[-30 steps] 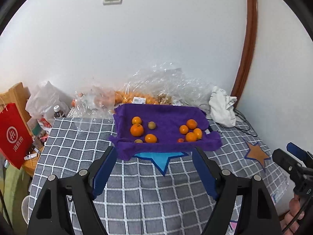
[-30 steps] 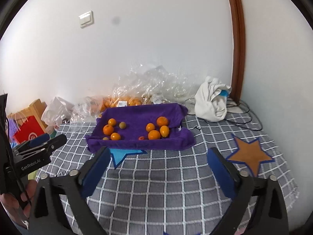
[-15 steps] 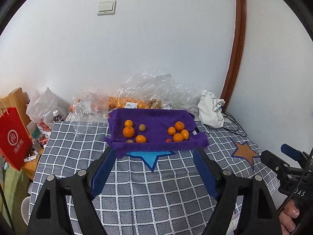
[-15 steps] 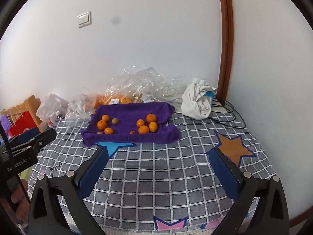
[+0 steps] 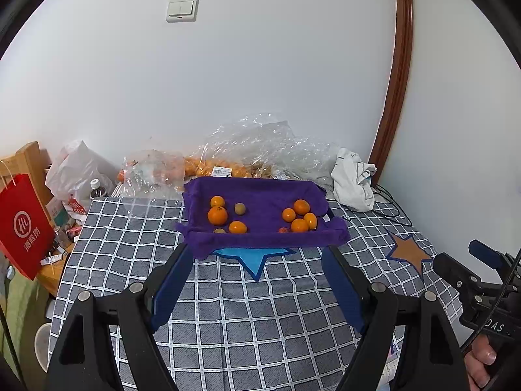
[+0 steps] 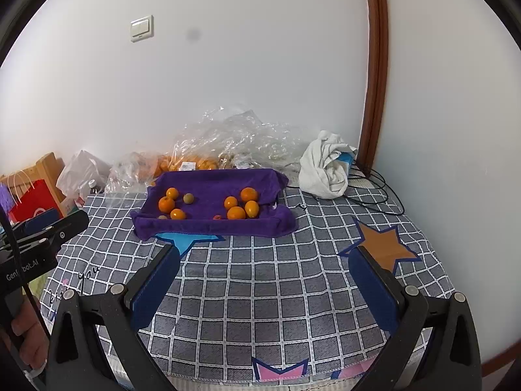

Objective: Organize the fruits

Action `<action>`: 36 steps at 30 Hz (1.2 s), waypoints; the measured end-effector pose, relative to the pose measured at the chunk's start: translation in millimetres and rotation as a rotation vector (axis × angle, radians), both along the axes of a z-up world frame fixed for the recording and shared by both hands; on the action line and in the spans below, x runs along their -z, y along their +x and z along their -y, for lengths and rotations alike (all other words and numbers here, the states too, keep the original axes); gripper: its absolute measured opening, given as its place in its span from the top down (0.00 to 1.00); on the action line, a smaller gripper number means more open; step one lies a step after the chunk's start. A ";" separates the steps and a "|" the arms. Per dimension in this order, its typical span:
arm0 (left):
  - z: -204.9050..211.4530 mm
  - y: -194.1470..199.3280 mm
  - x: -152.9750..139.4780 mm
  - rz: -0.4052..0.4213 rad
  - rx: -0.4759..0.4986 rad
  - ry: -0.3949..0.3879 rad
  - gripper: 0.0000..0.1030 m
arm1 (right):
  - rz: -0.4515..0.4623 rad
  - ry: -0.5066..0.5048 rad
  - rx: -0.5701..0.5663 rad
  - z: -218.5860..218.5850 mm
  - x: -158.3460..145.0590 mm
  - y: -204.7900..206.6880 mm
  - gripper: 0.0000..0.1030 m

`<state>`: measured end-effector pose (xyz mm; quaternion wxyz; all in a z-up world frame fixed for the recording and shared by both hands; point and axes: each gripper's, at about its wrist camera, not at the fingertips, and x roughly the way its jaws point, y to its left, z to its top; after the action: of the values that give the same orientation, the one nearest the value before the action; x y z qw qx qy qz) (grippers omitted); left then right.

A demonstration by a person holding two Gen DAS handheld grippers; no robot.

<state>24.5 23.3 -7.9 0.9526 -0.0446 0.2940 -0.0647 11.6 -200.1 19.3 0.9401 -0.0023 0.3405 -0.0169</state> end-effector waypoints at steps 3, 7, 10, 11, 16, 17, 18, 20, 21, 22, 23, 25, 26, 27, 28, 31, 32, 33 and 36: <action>-0.9 -0.3 -0.3 0.001 0.002 -0.003 0.22 | 0.001 0.003 0.003 0.3 -0.5 -0.4 0.01; -0.8 0.1 -0.6 -0.002 0.003 0.000 0.22 | 0.002 0.009 0.006 1.0 -0.7 -1.6 0.01; -0.5 0.2 -0.6 -0.002 0.000 0.001 0.22 | 0.003 0.010 0.005 2.3 -0.8 -1.6 0.01; -0.1 0.1 -0.7 -0.002 0.000 -0.001 0.22 | 0.003 0.010 0.005 2.9 -0.7 -1.3 0.01; -0.7 -0.9 -0.2 -0.001 0.002 -0.002 0.22 | 0.006 0.006 0.004 2.4 -2.0 -1.7 0.01; -0.3 -0.4 -0.3 -0.002 0.002 -0.002 0.22 | 0.006 0.007 0.004 2.4 -2.2 -1.7 0.01; -0.7 -0.9 -0.4 0.000 0.003 -0.002 0.22 | 0.007 0.006 0.003 2.1 -2.3 -1.9 0.01; -1.0 -1.2 -0.6 0.002 0.002 -0.005 0.22 | 0.008 0.003 0.003 1.8 -2.8 -2.0 0.01; -1.1 -1.5 -0.7 0.002 0.002 -0.006 0.22 | 0.008 0.002 0.002 1.5 -3.2 -2.4 0.01; -1.1 -1.6 -0.8 0.001 0.003 -0.004 0.22 | 0.009 0.002 0.001 1.5 -3.6 -2.7 0.01; -1.3 -1.9 -0.9 0.002 0.003 -0.004 0.22 | 0.010 0.001 0.000 1.2 -4.0 -3.0 0.01; -1.3 -2.1 -1.2 0.004 0.002 -0.002 0.22 | 0.012 0.000 0.000 0.6 -4.6 -3.8 0.01; -0.9 -2.4 -1.6 0.004 0.002 -0.002 0.22 | 0.013 0.000 -0.001 0.9 -4.8 -4.1 0.01; -0.6 -2.5 -1.8 0.005 0.002 -0.003 0.22 | 0.014 0.000 0.000 0.9 -4.9 -4.3 0.01; -0.6 -2.5 -1.8 0.005 0.002 -0.003 0.22 | 0.014 0.000 0.000 0.9 -5.0 -4.5 0.01; -0.7 -2.5 -1.9 0.005 0.002 -0.003 0.22 | 0.016 0.000 -0.003 0.7 -5.5 -4.9 0.01; -0.7 -2.5 -1.9 0.005 0.003 -0.004 0.22 | 0.017 0.000 -0.003 1.1 -5.7 -5.4 0.01; -0.3 -2.5 -2.2 0.005 0.003 -0.004 0.22 | 0.018 -0.001 -0.004 0.8 -6.2 -5.5 0.01; 0.8 -2.6 -3.5 0.006 0.003 -0.001 0.22 | 0.019 -0.003 -0.004 0.4 -6.7 -6.3 0.01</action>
<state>21.9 22.6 -4.3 0.9534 -0.0445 0.2910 -0.0666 5.3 -200.5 26.0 0.9433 -0.0041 0.3316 -0.0158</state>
